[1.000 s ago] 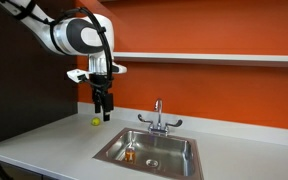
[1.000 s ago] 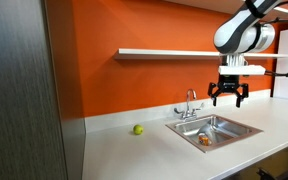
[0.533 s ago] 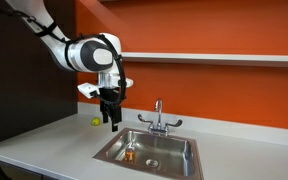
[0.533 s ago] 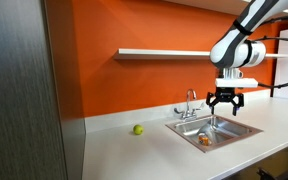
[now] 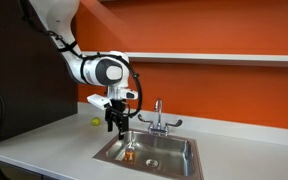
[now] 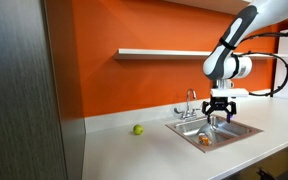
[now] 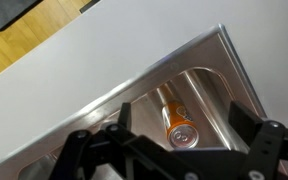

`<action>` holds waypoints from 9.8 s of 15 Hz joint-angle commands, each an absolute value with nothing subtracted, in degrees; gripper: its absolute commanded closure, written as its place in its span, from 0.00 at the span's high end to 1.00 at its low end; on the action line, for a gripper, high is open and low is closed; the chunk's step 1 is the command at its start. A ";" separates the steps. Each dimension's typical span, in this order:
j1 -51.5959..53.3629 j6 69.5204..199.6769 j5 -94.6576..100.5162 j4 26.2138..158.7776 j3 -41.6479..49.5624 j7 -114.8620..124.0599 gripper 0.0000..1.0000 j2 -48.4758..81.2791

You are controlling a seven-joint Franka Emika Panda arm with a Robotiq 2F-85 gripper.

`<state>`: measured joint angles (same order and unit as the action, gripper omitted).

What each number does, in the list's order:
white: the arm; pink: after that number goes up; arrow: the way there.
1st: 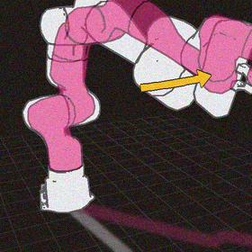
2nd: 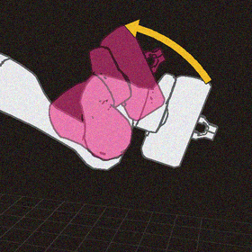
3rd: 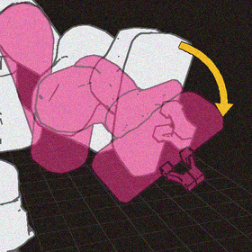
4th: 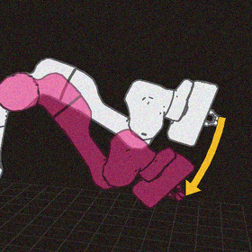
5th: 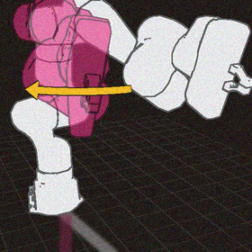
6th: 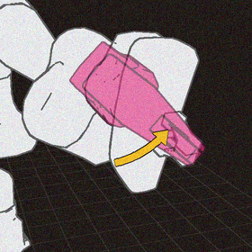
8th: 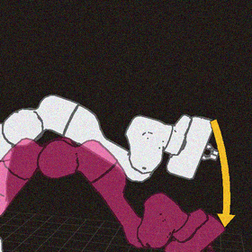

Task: Put the can on the left counter

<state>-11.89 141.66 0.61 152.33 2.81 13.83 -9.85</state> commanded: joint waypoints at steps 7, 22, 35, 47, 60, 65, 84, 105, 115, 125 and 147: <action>-8.42 144.41 0.57 141.85 5.13 7.39 1.00 5.61; -8.51 144.58 -1.38 127.29 5.34 5.45 1.00 22.58; -8.90 144.58 -2.69 123.71 5.20 5.36 1.00 27.89; -8.76 144.66 -2.61 122.71 5.16 5.58 1.00 30.14; -8.75 144.83 -2.62 121.80 5.16 5.74 0.58 31.37; -8.63 144.89 -2.62 121.50 5.14 5.89 0.38 31.62; -6.02 142.39 -0.21 123.19 7.00 7.63 0.38 23.95; -2.07 129.53 1.10 133.29 4.95 7.43 0.38 1.26; 3.41 124.76 0.85 134.15 -2.00 7.31 0.38 -3.06; 7.01 127.57 -0.18 133.12 -5.76 6.37 0.38 0.84; 8.18 133.50 0.82 132.03 -6.07 6.98 0.38 10.12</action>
